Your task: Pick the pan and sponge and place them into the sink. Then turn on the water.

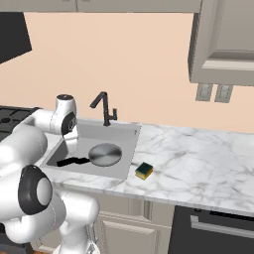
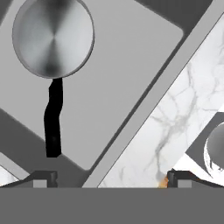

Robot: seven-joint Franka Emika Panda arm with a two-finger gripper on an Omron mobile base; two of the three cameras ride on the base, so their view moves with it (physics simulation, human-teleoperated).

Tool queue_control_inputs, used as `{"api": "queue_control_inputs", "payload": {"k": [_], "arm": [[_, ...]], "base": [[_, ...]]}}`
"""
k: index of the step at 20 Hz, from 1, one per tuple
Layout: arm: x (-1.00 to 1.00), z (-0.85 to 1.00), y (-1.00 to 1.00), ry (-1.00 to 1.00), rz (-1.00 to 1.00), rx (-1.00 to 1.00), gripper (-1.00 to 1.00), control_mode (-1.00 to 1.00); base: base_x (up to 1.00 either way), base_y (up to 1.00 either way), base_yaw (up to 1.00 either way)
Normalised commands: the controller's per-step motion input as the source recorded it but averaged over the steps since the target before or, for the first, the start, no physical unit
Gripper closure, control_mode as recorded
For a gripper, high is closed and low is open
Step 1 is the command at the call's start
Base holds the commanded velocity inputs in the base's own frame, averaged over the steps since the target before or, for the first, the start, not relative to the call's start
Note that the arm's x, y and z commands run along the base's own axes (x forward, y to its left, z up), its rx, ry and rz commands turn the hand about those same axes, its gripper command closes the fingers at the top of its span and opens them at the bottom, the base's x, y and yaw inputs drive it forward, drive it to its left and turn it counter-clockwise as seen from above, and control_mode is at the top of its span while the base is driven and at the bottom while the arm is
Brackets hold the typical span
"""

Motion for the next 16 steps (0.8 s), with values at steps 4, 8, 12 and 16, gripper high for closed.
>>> {"api": "queue_control_inputs", "payload": {"k": [4, 8, 12, 16], "arm": [[-0.13, 0.01, -0.1, 0.04, 0.18, -0.06, -1.0, -1.0], [-0.06, 0.03, -0.14, 0.01, 0.18, -0.04, -1.0, -1.0], [-0.02, 0.0, -0.21, -0.01, 0.17, -0.02, -1.0, -1.0], [-0.01, 0.0, -0.32, -0.03, 0.13, 0.0, -1.0, -1.0]], "base": [[0.0, 0.0, 0.0], [0.0, 0.0, 0.0], [0.0, 0.0, 0.0], [0.0, 0.0, 0.0]]}}
